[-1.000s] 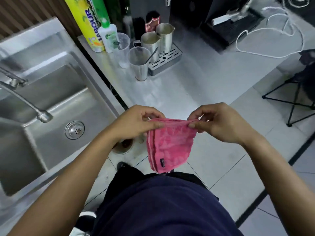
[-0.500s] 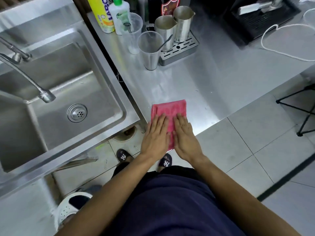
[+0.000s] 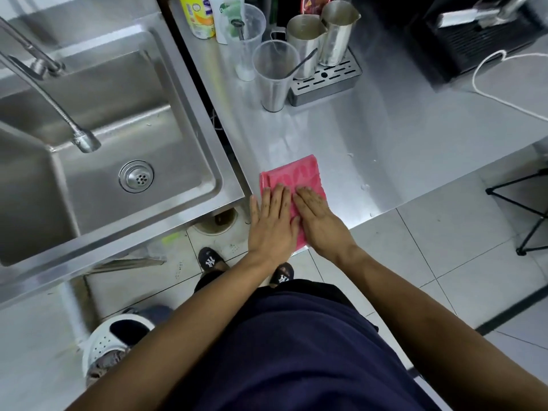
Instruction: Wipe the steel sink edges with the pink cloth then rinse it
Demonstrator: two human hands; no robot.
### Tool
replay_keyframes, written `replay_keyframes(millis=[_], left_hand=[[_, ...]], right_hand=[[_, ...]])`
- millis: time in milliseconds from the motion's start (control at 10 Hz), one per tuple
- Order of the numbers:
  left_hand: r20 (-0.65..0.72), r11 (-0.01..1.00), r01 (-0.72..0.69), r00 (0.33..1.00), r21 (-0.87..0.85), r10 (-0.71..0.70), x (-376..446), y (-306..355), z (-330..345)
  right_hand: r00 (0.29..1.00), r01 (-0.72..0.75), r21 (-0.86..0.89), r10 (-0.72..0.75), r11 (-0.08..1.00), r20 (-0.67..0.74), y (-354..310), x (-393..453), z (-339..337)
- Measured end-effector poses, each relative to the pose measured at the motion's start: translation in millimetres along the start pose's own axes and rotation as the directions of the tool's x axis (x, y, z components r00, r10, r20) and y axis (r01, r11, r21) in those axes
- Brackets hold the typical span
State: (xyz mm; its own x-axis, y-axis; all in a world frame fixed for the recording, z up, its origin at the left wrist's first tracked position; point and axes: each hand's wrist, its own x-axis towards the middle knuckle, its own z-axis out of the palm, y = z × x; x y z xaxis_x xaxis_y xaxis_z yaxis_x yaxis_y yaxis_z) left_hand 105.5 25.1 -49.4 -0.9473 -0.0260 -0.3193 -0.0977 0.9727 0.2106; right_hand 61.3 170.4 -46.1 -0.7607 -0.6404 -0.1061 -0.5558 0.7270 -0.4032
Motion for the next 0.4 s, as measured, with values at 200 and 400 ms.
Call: replay_keyframes(millis=[200,400], left_hand=[[-0.226,0.985,-0.172,0.96,-0.011,0.165,8.9,-27.1,-12.5],[-0.165,0.906,-0.369,0.926,-0.207,0.34,-47.7,-54.8,2.6]], right_hand=[[0.988,0.053,0.064,-0.044,0.997,-0.147,8.7,-5.7,-9.6],[0.988,-0.02,0.19,0.048,0.982,-0.146,9.5,-52.4,-9.2]])
